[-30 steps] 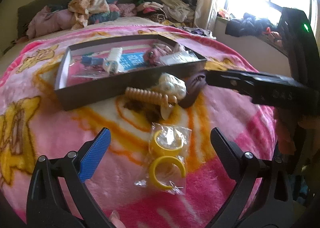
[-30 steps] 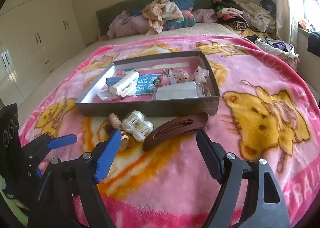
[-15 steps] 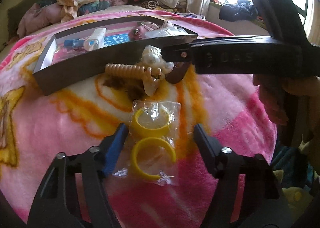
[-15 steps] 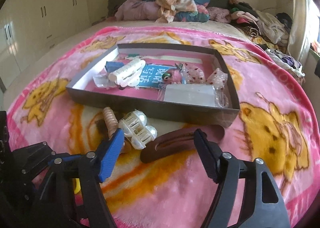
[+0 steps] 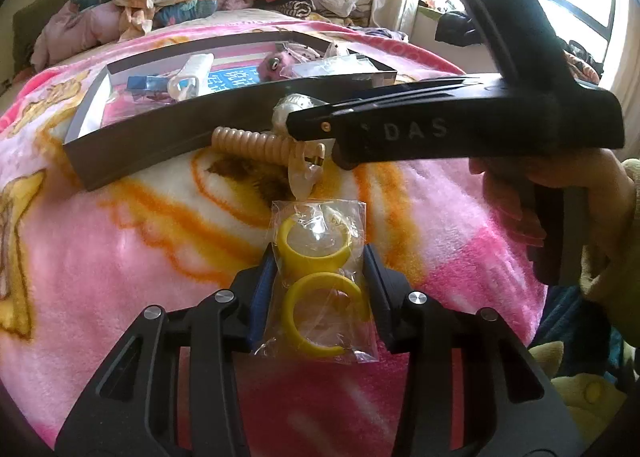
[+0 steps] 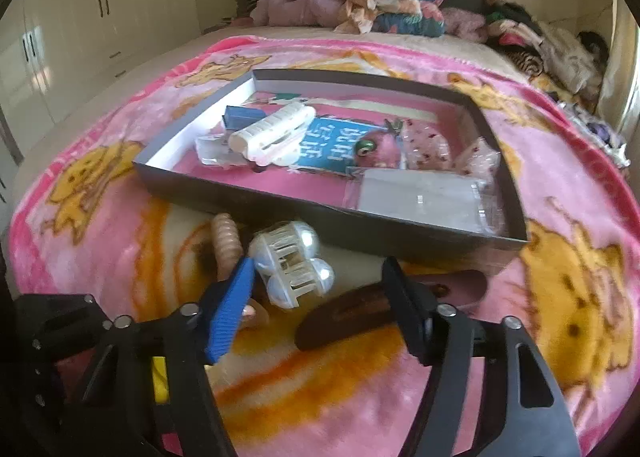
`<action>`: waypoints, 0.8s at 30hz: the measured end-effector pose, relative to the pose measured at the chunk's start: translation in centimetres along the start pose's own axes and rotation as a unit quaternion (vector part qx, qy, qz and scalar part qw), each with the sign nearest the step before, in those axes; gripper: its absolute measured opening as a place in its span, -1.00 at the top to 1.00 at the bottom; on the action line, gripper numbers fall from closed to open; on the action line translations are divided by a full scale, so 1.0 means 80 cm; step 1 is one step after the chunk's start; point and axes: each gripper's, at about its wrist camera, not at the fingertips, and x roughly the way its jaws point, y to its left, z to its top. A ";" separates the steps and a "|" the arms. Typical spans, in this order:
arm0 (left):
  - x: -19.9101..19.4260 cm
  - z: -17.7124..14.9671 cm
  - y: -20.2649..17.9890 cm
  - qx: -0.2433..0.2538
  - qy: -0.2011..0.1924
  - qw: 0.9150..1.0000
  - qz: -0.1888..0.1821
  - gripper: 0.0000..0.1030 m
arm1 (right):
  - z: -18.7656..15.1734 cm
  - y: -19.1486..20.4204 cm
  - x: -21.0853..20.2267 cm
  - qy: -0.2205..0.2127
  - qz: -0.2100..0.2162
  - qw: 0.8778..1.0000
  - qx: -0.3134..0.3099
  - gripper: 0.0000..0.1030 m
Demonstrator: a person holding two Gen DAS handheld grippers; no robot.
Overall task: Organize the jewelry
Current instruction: 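Grasp the bagged yellow rings with the left tool while the right tool grasps the white pearl clip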
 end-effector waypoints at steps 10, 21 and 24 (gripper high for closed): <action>-0.002 0.001 0.003 -0.005 -0.001 1.000 -0.006 0.36 | -0.004 0.000 0.003 0.002 0.057 0.998 0.036 0.33; -0.006 0.005 0.000 -0.003 -0.004 1.000 -0.009 0.37 | -0.018 -0.022 -0.044 -0.047 0.057 0.994 0.084 0.36; -0.008 0.009 -0.004 -0.001 -0.007 1.000 -0.011 0.37 | -0.024 -0.029 -0.059 -0.058 0.054 0.992 0.097 0.36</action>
